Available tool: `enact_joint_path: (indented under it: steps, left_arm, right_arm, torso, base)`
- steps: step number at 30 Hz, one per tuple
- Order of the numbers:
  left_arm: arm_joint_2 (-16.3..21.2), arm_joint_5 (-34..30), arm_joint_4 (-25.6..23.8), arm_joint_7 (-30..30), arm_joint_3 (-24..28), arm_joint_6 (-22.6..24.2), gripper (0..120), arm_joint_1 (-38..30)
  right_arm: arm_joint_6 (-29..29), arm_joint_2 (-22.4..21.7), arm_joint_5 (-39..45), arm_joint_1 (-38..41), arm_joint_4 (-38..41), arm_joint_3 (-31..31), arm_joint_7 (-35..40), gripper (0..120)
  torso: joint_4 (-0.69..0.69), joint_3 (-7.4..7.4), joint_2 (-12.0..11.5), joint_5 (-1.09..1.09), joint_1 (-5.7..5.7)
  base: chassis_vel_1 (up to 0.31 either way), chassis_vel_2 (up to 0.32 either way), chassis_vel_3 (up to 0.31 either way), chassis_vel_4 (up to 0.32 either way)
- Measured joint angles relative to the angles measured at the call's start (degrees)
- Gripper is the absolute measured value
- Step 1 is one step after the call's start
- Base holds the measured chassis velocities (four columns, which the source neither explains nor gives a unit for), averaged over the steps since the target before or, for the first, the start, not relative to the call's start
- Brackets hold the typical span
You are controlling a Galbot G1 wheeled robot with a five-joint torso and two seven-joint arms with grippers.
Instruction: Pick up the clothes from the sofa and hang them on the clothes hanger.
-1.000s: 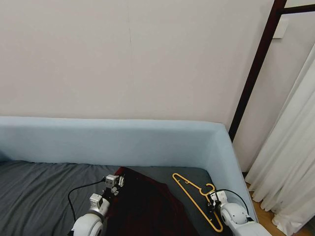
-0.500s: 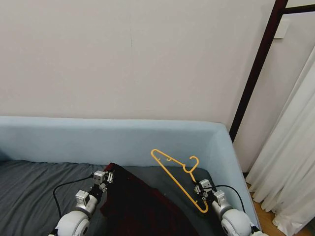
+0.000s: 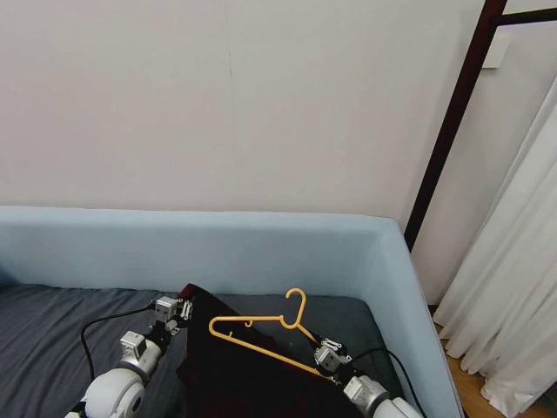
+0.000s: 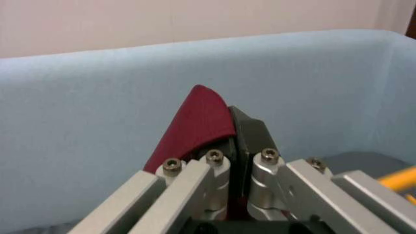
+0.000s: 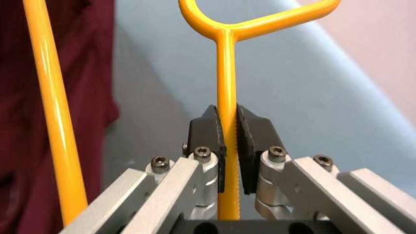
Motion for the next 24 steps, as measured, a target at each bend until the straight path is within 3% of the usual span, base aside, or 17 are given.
enact_joint_path:
  steps: [11, 24]
  left_arm:
    - [0.64, 0.87, -4.35, 0.00, 2.36, 1.88, 0, 0.67]
    - [-0.10, 2.53, -5.53, -0.05, 5.41, 2.05, 0, 0.66]
  right_arm:
    - [-2.15, 3.51, -4.65, 2.00, -1.92, -3.50, 7.27, 5]
    - [-2.02, 7.04, -12.07, 5.54, -7.13, -6.74, 10.95, 5]
  torso:
    - [0.00, 0.01, 0.00, 0.01, 0.00]
    - [0.00, 0.01, 0.00, 0.01, 0.00]
  base:
    - [0.000, 0.000, 0.000, 0.000]
    - [0.000, 0.000, 0.000, 0.000]
